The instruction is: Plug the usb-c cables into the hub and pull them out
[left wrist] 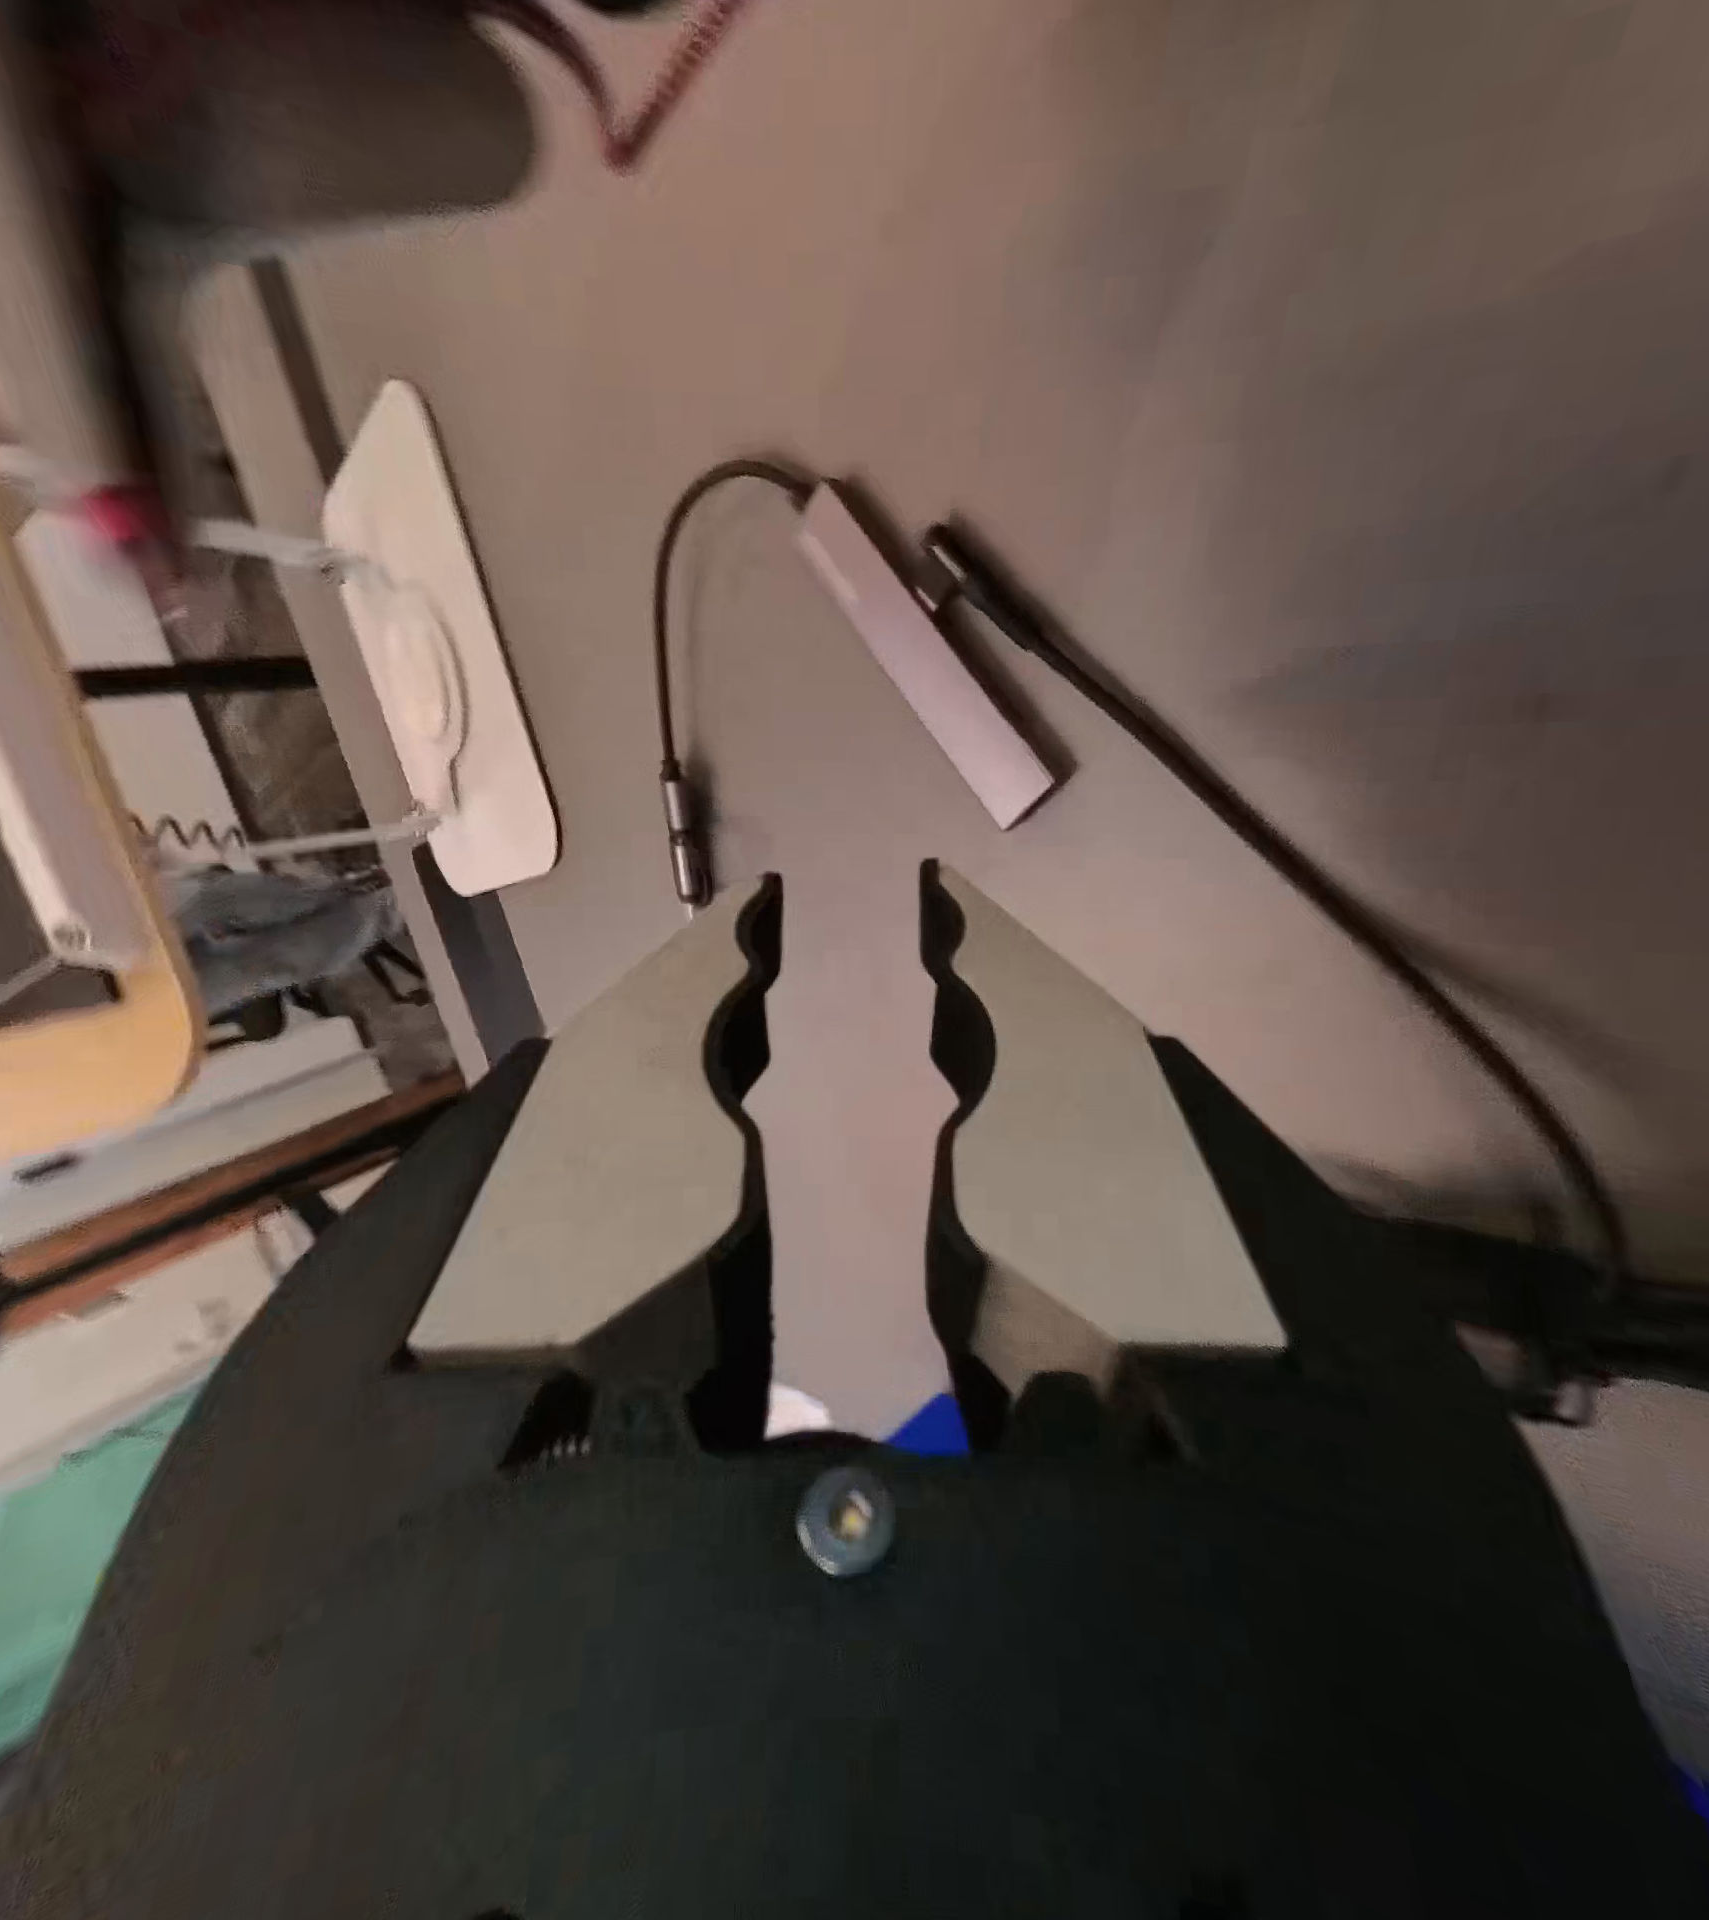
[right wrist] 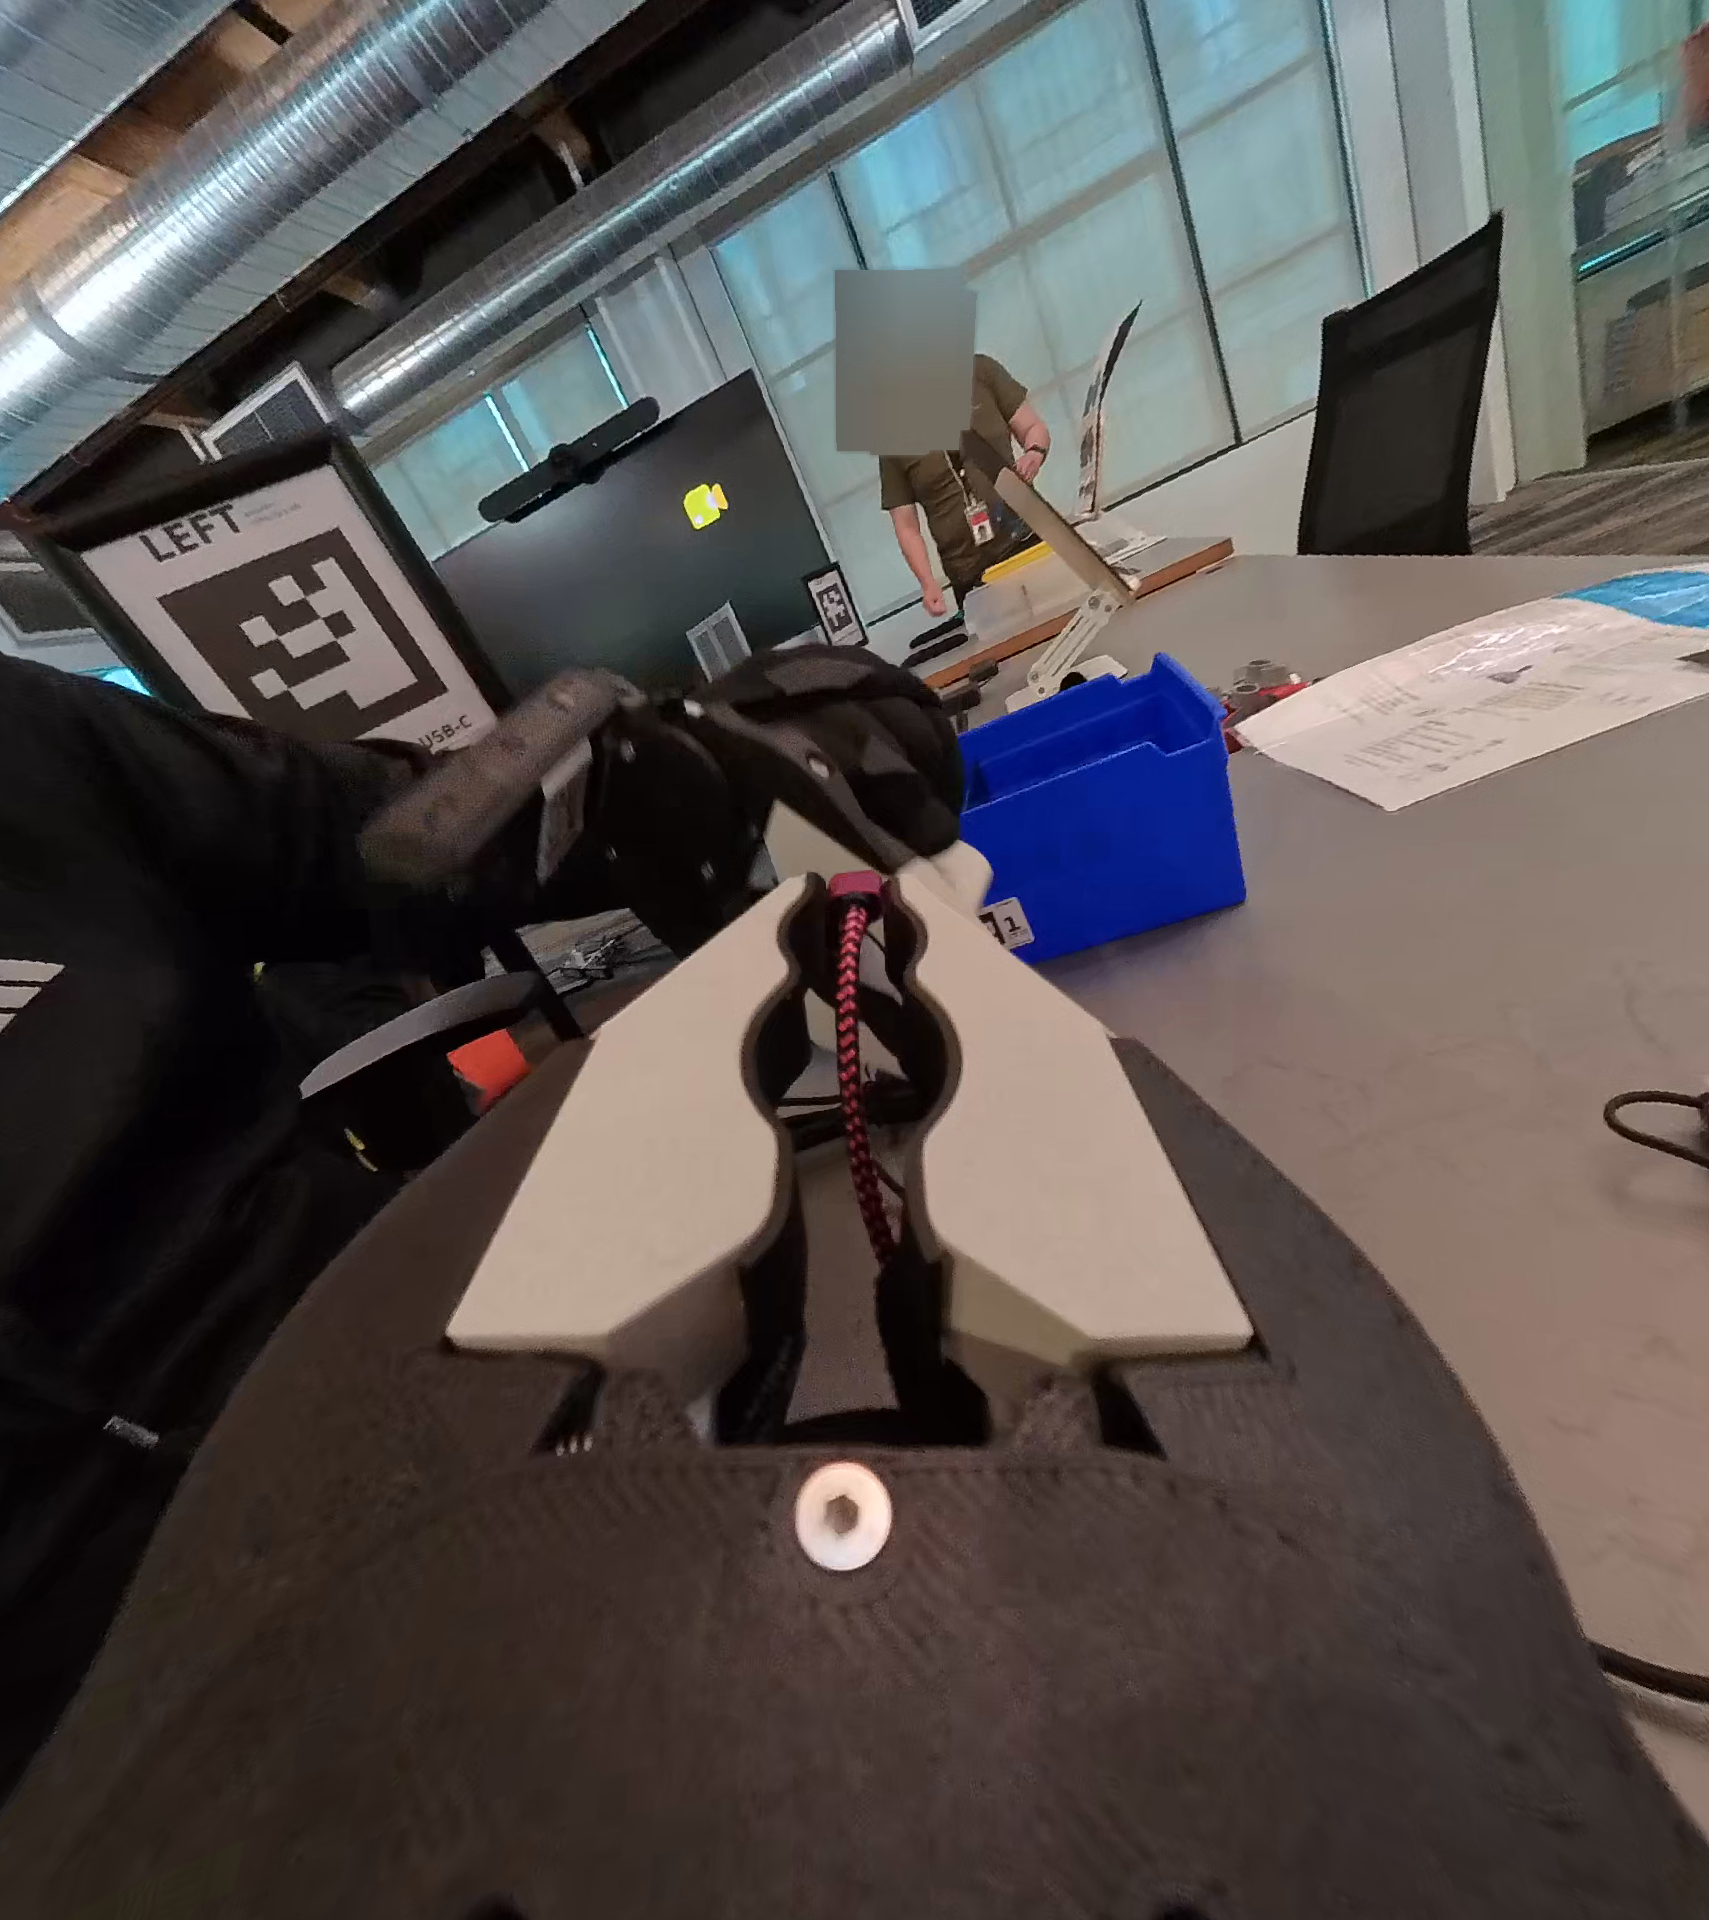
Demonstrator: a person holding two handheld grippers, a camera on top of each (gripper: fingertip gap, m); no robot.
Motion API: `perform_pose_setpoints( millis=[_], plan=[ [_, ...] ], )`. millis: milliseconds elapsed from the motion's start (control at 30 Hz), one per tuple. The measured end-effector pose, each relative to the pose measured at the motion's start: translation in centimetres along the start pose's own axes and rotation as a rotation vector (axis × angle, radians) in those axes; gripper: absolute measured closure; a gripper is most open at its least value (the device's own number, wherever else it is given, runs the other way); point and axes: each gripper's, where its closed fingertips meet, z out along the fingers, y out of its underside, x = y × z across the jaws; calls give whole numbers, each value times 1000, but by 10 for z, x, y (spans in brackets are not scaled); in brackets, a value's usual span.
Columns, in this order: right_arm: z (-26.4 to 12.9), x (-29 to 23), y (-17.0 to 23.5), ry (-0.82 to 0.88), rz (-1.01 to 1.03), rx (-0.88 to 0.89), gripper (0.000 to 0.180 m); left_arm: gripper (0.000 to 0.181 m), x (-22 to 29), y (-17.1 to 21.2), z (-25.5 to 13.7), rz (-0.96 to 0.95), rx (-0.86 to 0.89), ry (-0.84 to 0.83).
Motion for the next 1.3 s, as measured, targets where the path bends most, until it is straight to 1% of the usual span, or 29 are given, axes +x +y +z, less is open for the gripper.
perform_pose_setpoints(
  millis=[33,67,167,367,533,633,700,767,900,967,1000,1067,1167,1233,1300],
  plan=[
    [-1,0,-1,3,-4,6,172,151,4,3,9,75,-30,15],
    [-2,1,-3,5,-5,11,171,151,7,4,18,138,-46,30],
    [-7,4,-6,20,-7,25,172,150,8,8,34,231,-53,55],
    [-14,8,-10,44,-17,39,172,147,8,7,50,290,-26,107],
    [-17,11,-12,62,-26,46,172,145,-2,0,53,284,30,123],
    [-21,14,-14,75,-27,58,172,136,0,-7,56,341,59,147],
    [-22,16,-15,81,-25,66,172,126,5,-10,58,393,65,165],
    [-24,18,-16,86,-25,67,172,118,12,-3,59,454,41,203],
    [-26,17,-18,88,-32,72,172,104,14,9,60,537,14,228],
    [-25,16,-18,85,-36,67,172,106,21,8,60,570,20,263],
    [-24,16,-17,86,-37,64,172,111,23,5,61,582,25,269],
    [-24,17,-16,88,-36,62,172,111,21,-7,63,571,47,267],
    [-26,18,-18,95,-39,68,172,116,20,-22,66,449,64,293],
    [-27,18,-20,100,-42,76,172,125,19,-34,69,352,73,286],
    [-29,18,-22,105,-48,83,172,138,19,-43,74,225,50,287]
  ],
)
